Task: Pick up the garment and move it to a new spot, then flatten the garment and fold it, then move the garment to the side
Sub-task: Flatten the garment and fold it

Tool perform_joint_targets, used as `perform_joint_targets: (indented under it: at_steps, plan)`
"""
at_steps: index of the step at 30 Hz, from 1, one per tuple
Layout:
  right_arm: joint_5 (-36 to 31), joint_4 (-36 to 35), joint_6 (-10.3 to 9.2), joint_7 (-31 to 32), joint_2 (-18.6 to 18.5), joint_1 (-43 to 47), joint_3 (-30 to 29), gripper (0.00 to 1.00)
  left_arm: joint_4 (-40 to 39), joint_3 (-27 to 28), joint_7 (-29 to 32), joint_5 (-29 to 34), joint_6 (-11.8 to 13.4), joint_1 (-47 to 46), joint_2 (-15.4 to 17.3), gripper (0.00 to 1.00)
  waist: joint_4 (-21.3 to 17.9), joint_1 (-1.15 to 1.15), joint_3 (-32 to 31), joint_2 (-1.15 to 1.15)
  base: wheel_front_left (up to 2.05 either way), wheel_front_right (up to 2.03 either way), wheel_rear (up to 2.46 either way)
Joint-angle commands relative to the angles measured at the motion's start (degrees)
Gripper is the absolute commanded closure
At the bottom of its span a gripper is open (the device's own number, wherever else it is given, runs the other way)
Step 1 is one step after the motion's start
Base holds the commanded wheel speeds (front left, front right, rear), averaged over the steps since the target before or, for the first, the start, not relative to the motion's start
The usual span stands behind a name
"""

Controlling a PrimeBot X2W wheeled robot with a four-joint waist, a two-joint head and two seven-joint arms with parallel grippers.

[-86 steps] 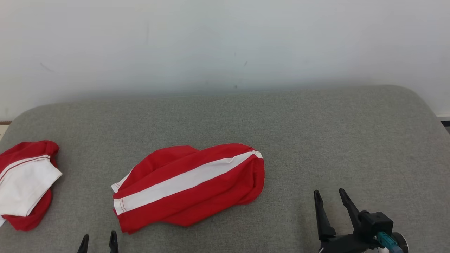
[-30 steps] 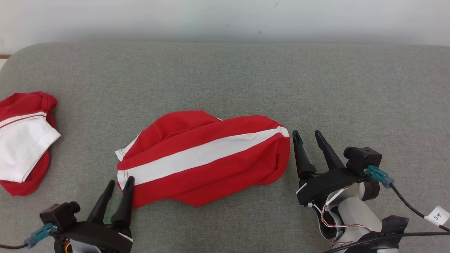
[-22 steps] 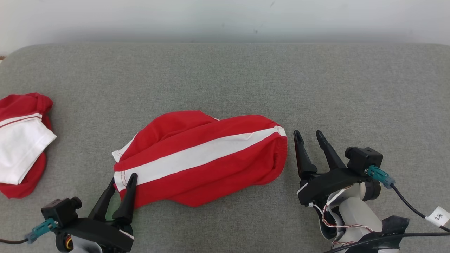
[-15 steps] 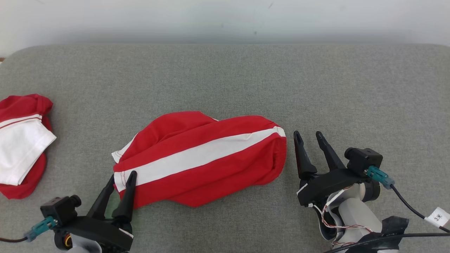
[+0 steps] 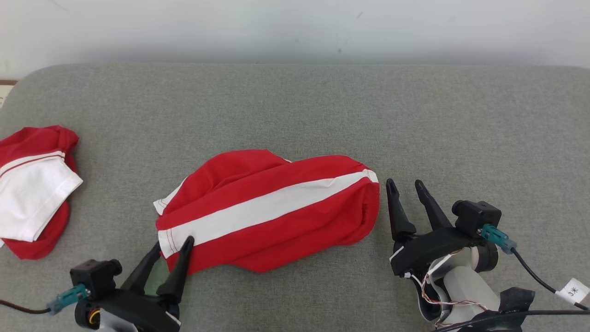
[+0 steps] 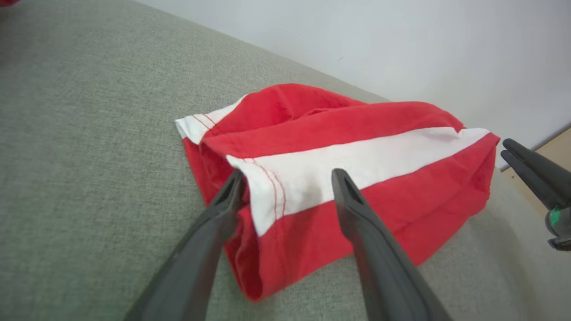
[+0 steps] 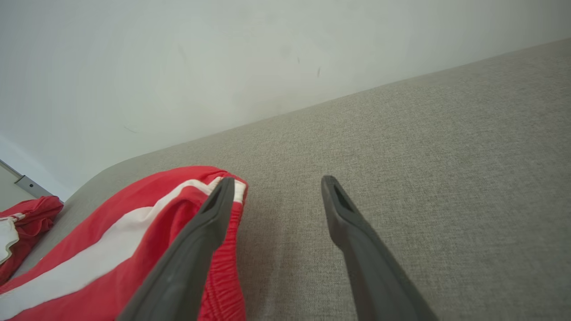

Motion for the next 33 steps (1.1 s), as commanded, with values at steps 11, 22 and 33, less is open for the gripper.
perform_joint_targets:
  at_steps: [11,22,33]
  plan:
    - [-0.17,0.70,0.00,-0.08,0.59,1.72,-0.46,0.00,-0.44,-4.06,-0.24,0.28,-0.01,-2.28,2.27,0.00,1.01,0.00,-1.42,-0.01,0.00,0.00,0.00]
    - [-0.32,0.92,0.00,-0.07,0.81,2.48,-0.30,0.00,0.17,-5.52,-0.24,-3.76,-0.02,-0.98,1.68,0.00,1.71,0.00,-2.48,-0.01,0.00,0.00,0.00]
    - [0.70,1.40,0.00,-0.07,-0.19,-0.28,0.97,0.00,1.86,-7.51,-0.24,-6.74,-0.02,-3.50,2.09,0.00,1.79,0.00,-1.51,-0.01,0.00,0.00,0.00]
